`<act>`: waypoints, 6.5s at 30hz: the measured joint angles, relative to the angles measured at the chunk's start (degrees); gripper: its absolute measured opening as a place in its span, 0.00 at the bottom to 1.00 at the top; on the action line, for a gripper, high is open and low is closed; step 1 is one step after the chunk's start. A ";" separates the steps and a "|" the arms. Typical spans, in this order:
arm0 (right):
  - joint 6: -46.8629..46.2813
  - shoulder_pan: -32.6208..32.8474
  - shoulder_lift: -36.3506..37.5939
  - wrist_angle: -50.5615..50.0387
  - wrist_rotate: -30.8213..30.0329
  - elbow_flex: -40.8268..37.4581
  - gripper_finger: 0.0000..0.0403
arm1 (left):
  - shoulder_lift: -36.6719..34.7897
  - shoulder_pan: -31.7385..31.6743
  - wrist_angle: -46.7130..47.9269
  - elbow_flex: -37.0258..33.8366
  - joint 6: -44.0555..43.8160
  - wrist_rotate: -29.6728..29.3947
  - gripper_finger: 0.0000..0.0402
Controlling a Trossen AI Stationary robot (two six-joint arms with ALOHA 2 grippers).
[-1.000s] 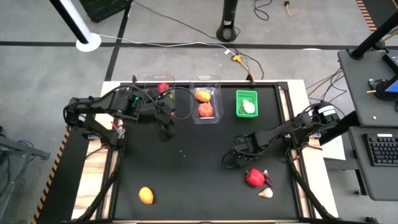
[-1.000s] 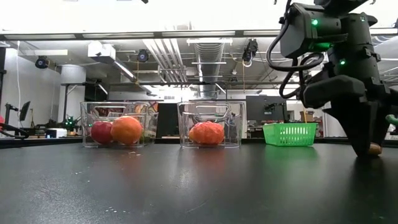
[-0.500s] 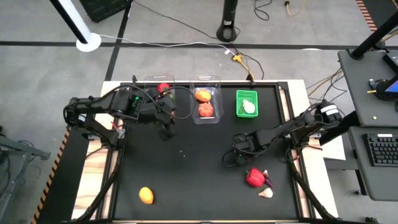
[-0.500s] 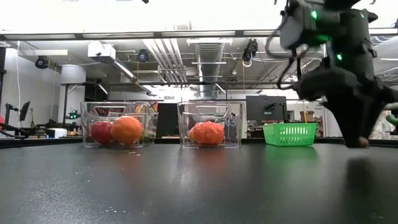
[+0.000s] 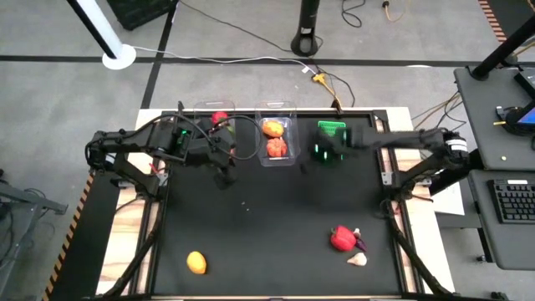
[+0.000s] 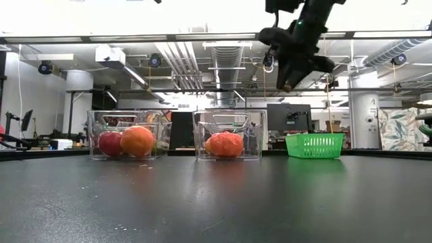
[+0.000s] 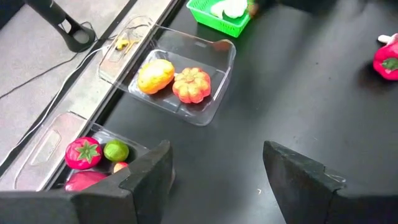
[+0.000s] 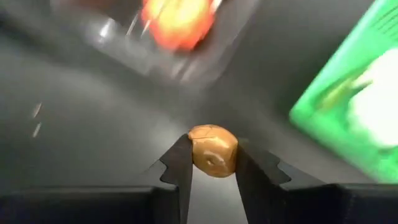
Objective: Sort produce into baskets
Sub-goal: Put the ginger into the green bin, then put the red bell pepper into the right transparent bin
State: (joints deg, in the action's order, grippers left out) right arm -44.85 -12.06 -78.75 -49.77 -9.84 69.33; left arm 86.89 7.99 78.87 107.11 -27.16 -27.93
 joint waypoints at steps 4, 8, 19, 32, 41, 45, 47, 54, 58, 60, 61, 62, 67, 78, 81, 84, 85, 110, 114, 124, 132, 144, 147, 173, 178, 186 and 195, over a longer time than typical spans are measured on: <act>7.27 -10.61 -0.10 -4.14 -0.91 3.81 0.24 | 0.00 0.09 0.00 0.00 -0.85 0.01 0.58; 10.26 -21.01 -0.16 -7.63 -0.91 4.27 0.24 | 0.00 0.09 0.00 0.00 -1.23 0.01 0.58; 13.02 -29.61 -3.01 -5.41 3.86 -1.56 0.26 | 0.02 0.07 0.00 0.00 -1.29 0.01 0.58; 12.28 -29.60 -3.00 -4.85 4.17 -1.12 0.54 | 0.01 0.07 -0.07 0.00 -2.40 0.01 0.58; 10.07 -26.41 0.66 -5.77 14.60 1.00 0.62 | 0.02 0.07 -0.21 0.00 -2.16 0.03 0.58; 6.72 -20.47 3.88 -6.41 20.65 1.01 0.63 | 0.02 0.04 -0.27 0.00 -0.49 1.46 0.58; 4.55 -16.27 5.22 -8.06 20.90 1.01 0.64 | 0.02 0.04 -0.83 0.00 1.24 2.75 0.58; -0.97 -0.41 6.81 -11.99 20.56 1.01 0.69 | 0.02 -0.15 -5.79 0.00 9.39 7.34 0.58; -4.48 6.72 6.63 -14.13 20.91 1.01 0.76 | 0.02 -0.69 -7.76 0.00 11.60 7.66 0.58; -7.18 9.27 6.61 -15.71 20.86 0.99 0.81 | 0.02 -1.08 -7.87 0.00 11.71 7.66 0.58; -8.99 10.44 6.62 -16.40 20.85 0.99 0.83 | 0.02 -1.26 -7.84 0.00 11.80 7.66 0.58; -10.42 11.54 6.69 -17.12 20.84 0.99 0.86 | 0.02 -1.37 -7.84 0.00 11.92 7.66 0.58; -10.91 19.51 7.39 -17.55 20.86 1.14 0.92 | 0.02 -1.76 -7.74 0.00 13.65 7.64 0.58; -15.03 36.83 3.93 -17.13 19.66 0.77 0.92 | 0.02 -1.84 -7.37 0.00 15.13 7.64 0.58; -14.90 39.22 2.23 -16.76 18.91 0.77 0.92 | 0.02 -1.86 -7.27 0.00 15.68 7.61 0.58; -14.78 41.01 0.67 -16.79 18.88 0.75 0.92 | 0.02 -1.86 -7.21 0.00 16.21 7.61 0.58; -14.77 41.50 0.25 -16.79 18.88 0.73 0.92 | 0.02 -1.86 -7.15 0.00 16.29 7.61 0.58; -21.51 44.47 -2.13 2.03 19.92 -15.06 0.92 | 0.02 -2.04 -7.10 -3.80 15.73 7.55 0.58; -21.78 44.44 -2.13 6.57 19.62 -18.70 0.92 | 0.02 -2.28 -7.22 -3.80 15.73 7.54 0.58; -21.40 44.42 -1.93 11.90 18.87 -21.35 0.85 | 0.02 -2.60 -7.47 -3.80 15.85 7.55 0.58; -19.59 42.85 0.34 11.00 14.40 -21.47 0.77 | -0.91 -2.60 -13.78 -3.89 19.93 9.53 0.58; -3.16 24.13 14.42 19.60 0.67 -13.57 0.78 | -8.83 -4.81 -37.98 -18.41 25.33 20.47 0.58; 4.57 18.43 14.35 27.33 1.24 -11.89 0.78 | -11.68 -6.51 -48.75 -25.10 23.50 25.49 0.58; 32.03 13.80 1.81 41.01 11.75 13.06 0.78 | -27.43 -7.50 -85.82 -50.58 2.58 27.02 0.60; 31.55 13.80 1.72 41.01 11.77 13.11 0.78 | -26.71 -7.41 -85.81 -49.62 5.08 25.65 0.69; 31.35 12.84 1.96 38.29 6.87 13.01 0.78 | -25.24 -7.43 -83.71 -47.94 11.13 25.48 0.78; 23.19 -1.72 -3.39 25.32 -0.76 13.33 0.78 | -26.81 -7.43 -66.11 -42.47 9.80 16.13 0.78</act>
State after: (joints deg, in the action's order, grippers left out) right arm -21.66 -13.79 -82.14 -24.45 -10.60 82.67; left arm 60.08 0.56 12.76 64.64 -17.37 -11.80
